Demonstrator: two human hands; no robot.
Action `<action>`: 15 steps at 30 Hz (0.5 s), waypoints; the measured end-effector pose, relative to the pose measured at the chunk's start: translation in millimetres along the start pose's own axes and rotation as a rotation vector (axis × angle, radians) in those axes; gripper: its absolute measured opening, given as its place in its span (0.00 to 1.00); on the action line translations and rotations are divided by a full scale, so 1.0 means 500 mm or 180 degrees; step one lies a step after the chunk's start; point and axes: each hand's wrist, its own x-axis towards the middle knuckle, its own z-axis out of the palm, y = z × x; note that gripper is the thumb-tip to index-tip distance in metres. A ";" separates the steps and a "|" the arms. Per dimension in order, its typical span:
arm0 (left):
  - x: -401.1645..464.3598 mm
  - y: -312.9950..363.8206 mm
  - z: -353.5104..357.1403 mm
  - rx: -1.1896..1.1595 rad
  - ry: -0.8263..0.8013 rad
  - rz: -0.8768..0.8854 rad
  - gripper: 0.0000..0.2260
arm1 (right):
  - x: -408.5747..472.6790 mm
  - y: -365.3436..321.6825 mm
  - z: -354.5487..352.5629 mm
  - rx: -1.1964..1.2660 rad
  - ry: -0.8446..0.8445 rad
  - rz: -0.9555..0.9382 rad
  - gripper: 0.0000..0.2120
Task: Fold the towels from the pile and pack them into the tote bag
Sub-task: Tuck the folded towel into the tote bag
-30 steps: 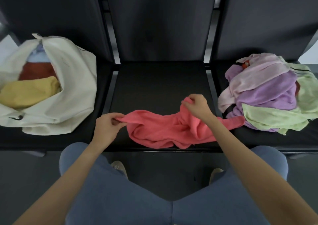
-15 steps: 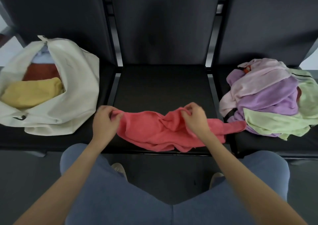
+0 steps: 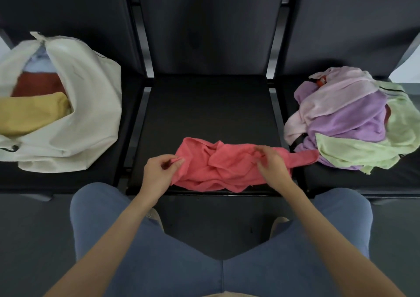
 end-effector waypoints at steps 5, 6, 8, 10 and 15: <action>-0.005 0.016 0.012 -0.0135 -0.0109 -0.0111 0.02 | 0.028 -0.010 -0.018 -0.0931 -0.0895 -0.0514 0.26; -0.006 0.019 0.013 -0.0136 -0.0114 -0.0147 0.03 | 0.033 -0.015 -0.021 -0.1144 -0.1045 -0.0518 0.25; -0.009 0.022 0.011 -0.0144 -0.0105 -0.0237 0.06 | 0.043 -0.015 -0.017 -0.1239 -0.1245 -0.0452 0.19; -0.013 0.027 0.011 -0.0234 -0.0109 -0.0369 0.08 | 0.044 -0.018 -0.016 -0.1212 -0.1285 -0.0323 0.11; -0.021 0.044 0.014 -0.1009 -0.0056 -0.0966 0.03 | 0.022 -0.033 -0.027 -0.0786 -0.0423 -0.0259 0.06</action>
